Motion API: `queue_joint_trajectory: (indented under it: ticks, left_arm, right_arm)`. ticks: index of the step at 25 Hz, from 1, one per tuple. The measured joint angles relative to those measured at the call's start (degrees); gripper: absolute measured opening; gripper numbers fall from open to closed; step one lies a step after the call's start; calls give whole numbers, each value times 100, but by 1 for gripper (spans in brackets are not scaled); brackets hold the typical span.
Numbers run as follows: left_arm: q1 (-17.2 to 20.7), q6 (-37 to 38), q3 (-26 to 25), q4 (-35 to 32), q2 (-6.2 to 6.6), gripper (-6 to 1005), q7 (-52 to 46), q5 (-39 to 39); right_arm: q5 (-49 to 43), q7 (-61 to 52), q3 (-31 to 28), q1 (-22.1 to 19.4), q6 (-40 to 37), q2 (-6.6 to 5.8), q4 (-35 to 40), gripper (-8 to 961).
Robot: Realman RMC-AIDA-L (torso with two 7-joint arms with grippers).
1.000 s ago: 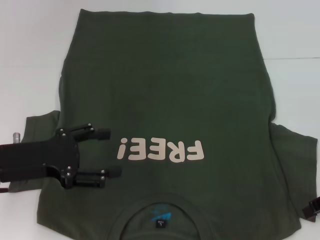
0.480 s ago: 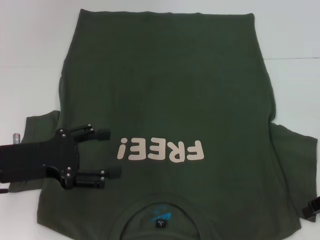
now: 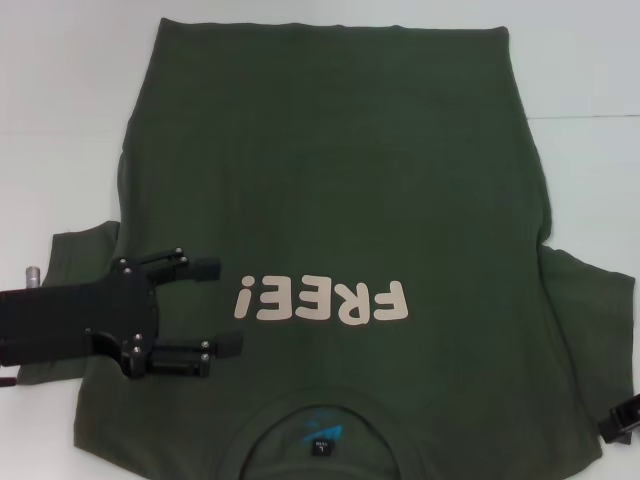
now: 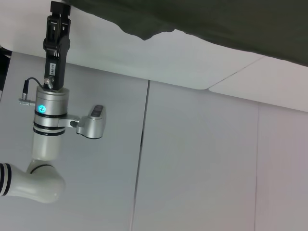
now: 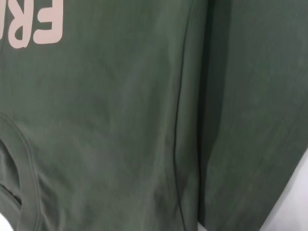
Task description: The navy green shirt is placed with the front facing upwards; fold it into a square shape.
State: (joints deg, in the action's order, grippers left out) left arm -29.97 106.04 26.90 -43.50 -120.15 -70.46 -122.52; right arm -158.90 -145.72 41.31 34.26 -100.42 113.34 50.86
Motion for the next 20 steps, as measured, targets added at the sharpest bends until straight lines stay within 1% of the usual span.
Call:
queue_joint_trajectory:
  ticks: [9,20]
  left_arm:
    - [0,-42,0,15,0,932,6,-3]
    - [-13,-75,0,44,0,933,14,-19]
  right_arm:
    - [0,0,9,50,89,-20,-106,737]
    - [-1,0,8,118,186,2,-159,737]
